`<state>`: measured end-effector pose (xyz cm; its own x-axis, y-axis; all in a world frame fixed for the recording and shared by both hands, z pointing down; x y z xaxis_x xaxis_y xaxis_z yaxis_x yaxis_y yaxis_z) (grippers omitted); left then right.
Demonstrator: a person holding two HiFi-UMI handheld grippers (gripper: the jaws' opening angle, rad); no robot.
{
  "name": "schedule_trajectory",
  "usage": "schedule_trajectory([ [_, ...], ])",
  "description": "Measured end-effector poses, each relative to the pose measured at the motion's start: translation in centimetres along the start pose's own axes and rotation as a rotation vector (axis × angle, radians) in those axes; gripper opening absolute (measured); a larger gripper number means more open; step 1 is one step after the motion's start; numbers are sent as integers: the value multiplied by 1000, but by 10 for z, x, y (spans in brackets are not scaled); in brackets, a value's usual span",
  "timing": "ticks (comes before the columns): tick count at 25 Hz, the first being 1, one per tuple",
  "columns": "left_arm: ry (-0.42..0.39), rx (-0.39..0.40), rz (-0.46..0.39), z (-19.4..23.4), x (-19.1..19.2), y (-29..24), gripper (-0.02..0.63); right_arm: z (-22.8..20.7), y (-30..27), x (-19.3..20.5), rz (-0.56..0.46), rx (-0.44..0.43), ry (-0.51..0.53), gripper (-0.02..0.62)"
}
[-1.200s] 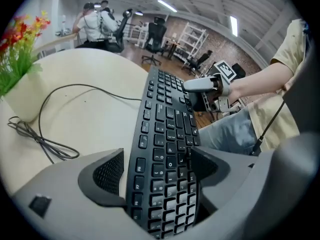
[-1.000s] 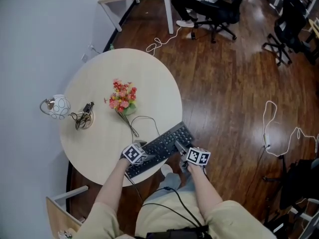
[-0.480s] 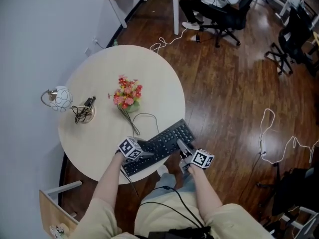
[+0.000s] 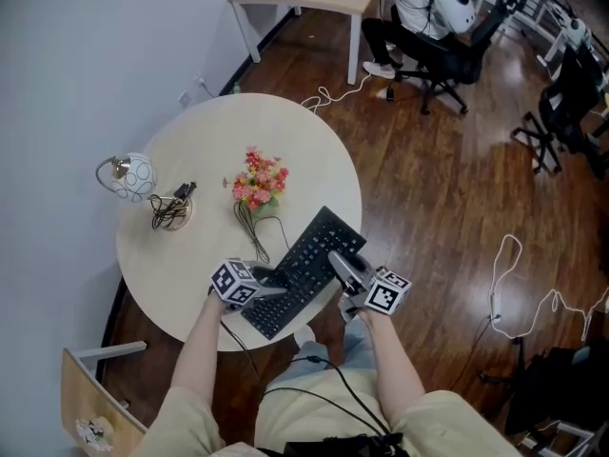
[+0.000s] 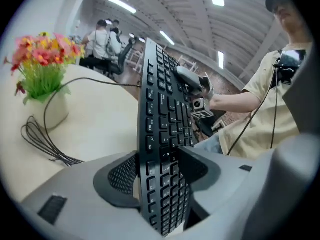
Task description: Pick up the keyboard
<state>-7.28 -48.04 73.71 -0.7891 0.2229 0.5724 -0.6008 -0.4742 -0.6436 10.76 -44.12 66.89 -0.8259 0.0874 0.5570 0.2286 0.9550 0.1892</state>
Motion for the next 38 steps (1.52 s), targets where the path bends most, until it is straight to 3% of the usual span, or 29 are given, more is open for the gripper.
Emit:
schedule_trajectory([
  [4,-67,-150,-171,-8,-36,29,236,50,-36,-46,54,-126,191,91],
  [10,-148,-377,-409,-31,-85,90,232,156,-91,-90,177,-416,474,91],
  [13,-202,-503,-510,-48,-103,125,171,207,-110,-103,205,-555,574,89],
  [15,-225,-577,-594,-60,-115,143,164,239,-121,-111,201,-648,618,89],
  [19,-244,-571,-743,-89,-135,166,163,297,-137,-123,189,-834,635,89],
  [23,-271,-579,-778,-108,-135,182,160,326,-143,-123,206,-945,614,89],
  [30,-254,-684,-766,-117,-115,197,161,334,-147,-108,229,-971,559,89],
  [38,-218,-720,-801,-111,-100,196,161,337,-155,-87,274,-1014,570,89],
])
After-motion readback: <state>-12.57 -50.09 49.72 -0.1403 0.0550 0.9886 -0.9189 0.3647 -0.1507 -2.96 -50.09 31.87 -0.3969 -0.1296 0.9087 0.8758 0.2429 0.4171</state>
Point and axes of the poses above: the fingertips, and each gripper's own axes: y backward along the fingers, z to its left, x out of its underside, the point moved 3 cm from there along y, backward along the fingers, and after that the axes turned 4 degrees about -z, right-handed, at the moved point
